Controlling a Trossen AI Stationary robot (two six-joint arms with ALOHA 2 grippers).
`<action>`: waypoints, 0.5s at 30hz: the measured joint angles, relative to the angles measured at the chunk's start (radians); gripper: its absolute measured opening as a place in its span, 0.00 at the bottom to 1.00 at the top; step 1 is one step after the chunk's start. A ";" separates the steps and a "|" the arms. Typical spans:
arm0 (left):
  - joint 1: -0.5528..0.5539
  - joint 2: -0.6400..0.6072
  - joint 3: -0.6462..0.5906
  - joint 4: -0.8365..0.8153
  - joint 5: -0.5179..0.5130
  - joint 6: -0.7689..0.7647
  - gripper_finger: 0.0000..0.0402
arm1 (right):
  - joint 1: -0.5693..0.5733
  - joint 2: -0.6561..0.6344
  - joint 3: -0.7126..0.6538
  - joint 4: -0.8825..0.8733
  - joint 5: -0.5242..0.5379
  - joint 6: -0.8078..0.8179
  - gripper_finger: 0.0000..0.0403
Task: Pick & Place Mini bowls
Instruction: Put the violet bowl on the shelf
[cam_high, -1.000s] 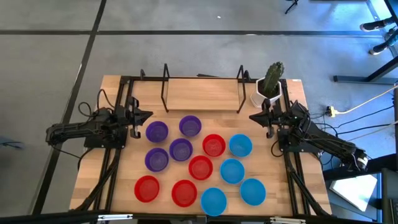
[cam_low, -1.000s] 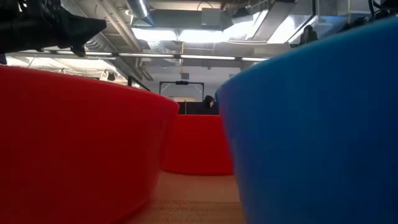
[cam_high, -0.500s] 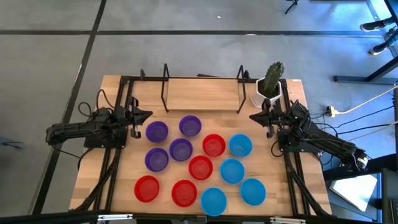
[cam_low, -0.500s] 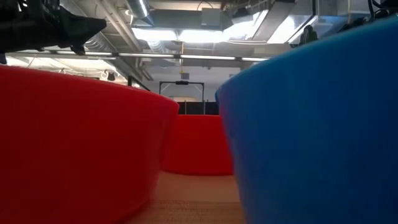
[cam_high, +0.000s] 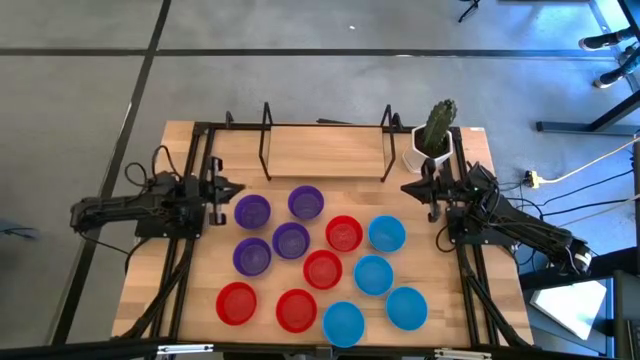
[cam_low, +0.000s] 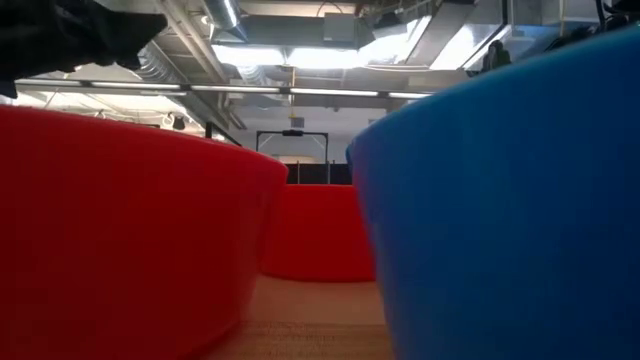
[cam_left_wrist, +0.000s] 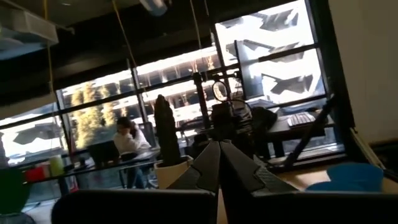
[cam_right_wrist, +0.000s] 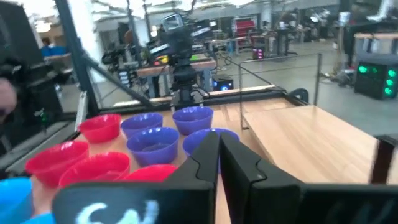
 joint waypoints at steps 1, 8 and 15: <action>0.000 0.010 0.000 0.017 -0.001 -0.006 0.01 | 0.000 0.000 0.000 0.002 -0.021 0.003 0.04; -0.001 0.086 0.001 0.036 0.047 -0.041 0.01 | 0.000 0.000 0.000 0.112 -0.051 -0.015 0.04; 0.000 0.144 0.001 0.052 -0.087 0.020 0.00 | 0.000 0.000 0.000 0.227 -0.094 0.044 0.04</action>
